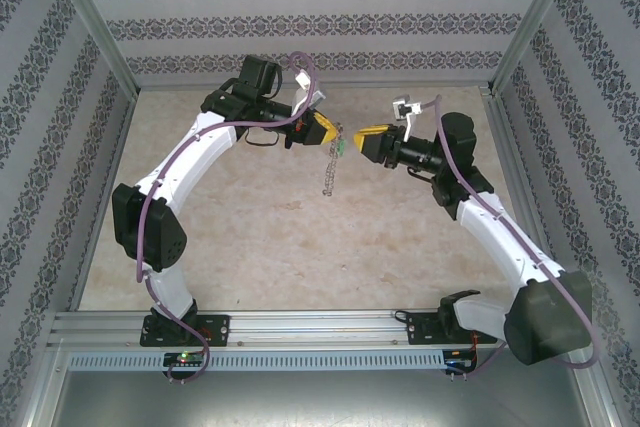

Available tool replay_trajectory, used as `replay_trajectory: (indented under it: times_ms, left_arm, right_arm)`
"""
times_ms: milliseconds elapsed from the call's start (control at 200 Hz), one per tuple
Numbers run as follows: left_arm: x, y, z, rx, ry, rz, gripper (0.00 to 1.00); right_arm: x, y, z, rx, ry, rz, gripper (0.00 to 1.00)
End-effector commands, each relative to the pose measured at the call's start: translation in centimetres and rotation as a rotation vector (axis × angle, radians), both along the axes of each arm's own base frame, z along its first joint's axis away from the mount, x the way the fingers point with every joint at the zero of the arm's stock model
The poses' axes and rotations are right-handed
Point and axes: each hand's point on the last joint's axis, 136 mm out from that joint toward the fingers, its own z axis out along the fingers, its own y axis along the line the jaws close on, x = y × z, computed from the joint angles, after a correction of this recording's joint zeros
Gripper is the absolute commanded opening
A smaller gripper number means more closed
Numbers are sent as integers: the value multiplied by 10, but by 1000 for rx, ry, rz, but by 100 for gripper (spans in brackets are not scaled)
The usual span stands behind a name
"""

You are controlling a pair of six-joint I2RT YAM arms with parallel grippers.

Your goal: Put the keys on the keyring

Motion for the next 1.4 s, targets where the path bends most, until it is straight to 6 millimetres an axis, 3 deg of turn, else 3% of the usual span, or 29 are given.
replay_trajectory:
  times_ms: [0, 160, 799, 1204, 1329, 1394]
  left_arm:
    - [-11, -1, 22, -37, -49, -43, 0]
    - [-10, -2, 21, -35, -46, -48, 0]
    - [-5, -4, 19, -33, -43, -48, 0]
    - [-4, -5, 19, -31, -45, -47, 0]
    - [-4, -5, 20, -31, -49, -45, 0]
    - [-3, -4, 21, -29, -54, -41, 0]
  right_arm:
    - [9, 0, 18, 89, 46, -16, 35]
    - [15, 1, 12, 131, 111, -25, 35]
    - [2, 18, 5, 129, 132, 32, 36]
    - [0, 27, 2, 125, 136, 66, 22]
    - [-3, 27, 0, 120, 138, 72, 0]
    - [-5, 27, -3, 116, 142, 73, 0]
